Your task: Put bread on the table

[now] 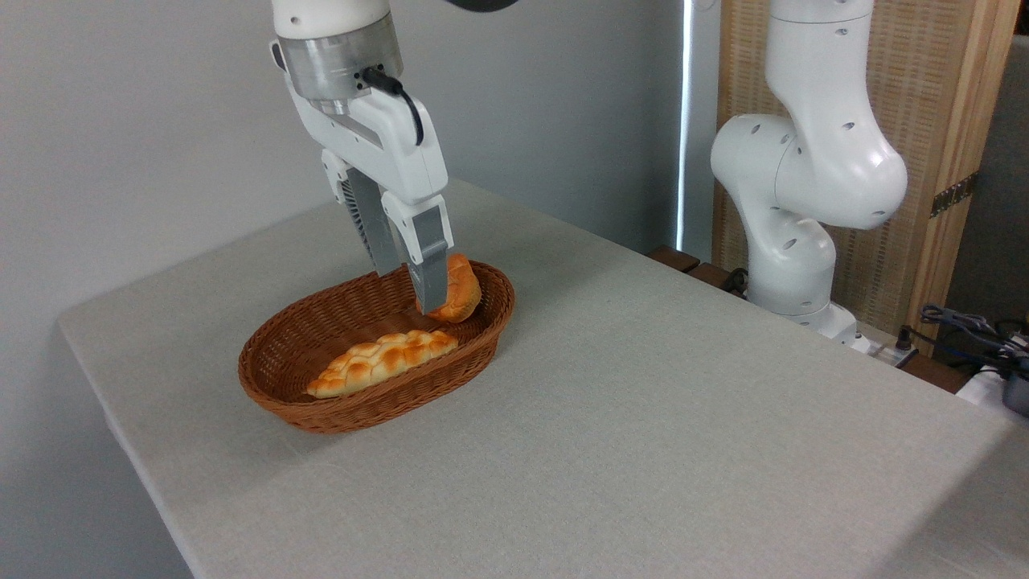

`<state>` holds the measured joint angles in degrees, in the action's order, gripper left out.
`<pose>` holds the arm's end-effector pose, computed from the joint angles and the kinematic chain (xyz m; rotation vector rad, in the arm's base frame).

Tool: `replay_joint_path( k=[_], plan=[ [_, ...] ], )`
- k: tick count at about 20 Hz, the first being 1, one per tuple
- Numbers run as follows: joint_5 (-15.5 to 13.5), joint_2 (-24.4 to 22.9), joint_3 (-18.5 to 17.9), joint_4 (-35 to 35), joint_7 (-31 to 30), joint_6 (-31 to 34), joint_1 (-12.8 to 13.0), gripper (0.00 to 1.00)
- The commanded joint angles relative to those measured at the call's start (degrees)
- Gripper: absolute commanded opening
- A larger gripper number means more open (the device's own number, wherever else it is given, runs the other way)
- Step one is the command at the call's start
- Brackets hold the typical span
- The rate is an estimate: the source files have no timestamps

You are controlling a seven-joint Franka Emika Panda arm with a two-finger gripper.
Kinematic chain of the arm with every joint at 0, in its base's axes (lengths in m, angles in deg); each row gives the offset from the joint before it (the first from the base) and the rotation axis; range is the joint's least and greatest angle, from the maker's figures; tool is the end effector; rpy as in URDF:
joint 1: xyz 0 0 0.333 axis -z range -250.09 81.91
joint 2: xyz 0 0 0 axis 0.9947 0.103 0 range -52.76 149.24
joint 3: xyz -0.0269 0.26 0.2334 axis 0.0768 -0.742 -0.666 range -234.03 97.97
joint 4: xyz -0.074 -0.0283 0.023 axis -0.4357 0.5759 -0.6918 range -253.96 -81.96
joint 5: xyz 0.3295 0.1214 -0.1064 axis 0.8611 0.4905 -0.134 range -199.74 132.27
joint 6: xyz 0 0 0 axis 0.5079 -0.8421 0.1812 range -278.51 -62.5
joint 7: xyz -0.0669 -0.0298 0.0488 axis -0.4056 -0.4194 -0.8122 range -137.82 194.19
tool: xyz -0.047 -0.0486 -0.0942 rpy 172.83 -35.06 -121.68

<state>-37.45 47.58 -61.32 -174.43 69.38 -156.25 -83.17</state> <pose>0.5186 -0.0771 0.6099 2.7941 -1.2600 -0.0504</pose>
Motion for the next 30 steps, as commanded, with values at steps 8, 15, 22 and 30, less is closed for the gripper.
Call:
replay_joint_path(
  k=[8, 15, 22, 30],
  plan=[
    [-4.1, -4.2, 10.2, -16.2, -5.9, -14.5, -2.6, 1.0],
    [-4.0, -2.0, 10.5, -20.1, -8.9, -24.1, -1.2, 1.0],
    [-3.9, -0.3, 10.9, -21.0, -9.2, -27.0, -0.6, 1.0],
    [-3.2, 0.7, 10.9, -22.2, -8.9, -28.6, 0.4, 1.0]
  ],
)
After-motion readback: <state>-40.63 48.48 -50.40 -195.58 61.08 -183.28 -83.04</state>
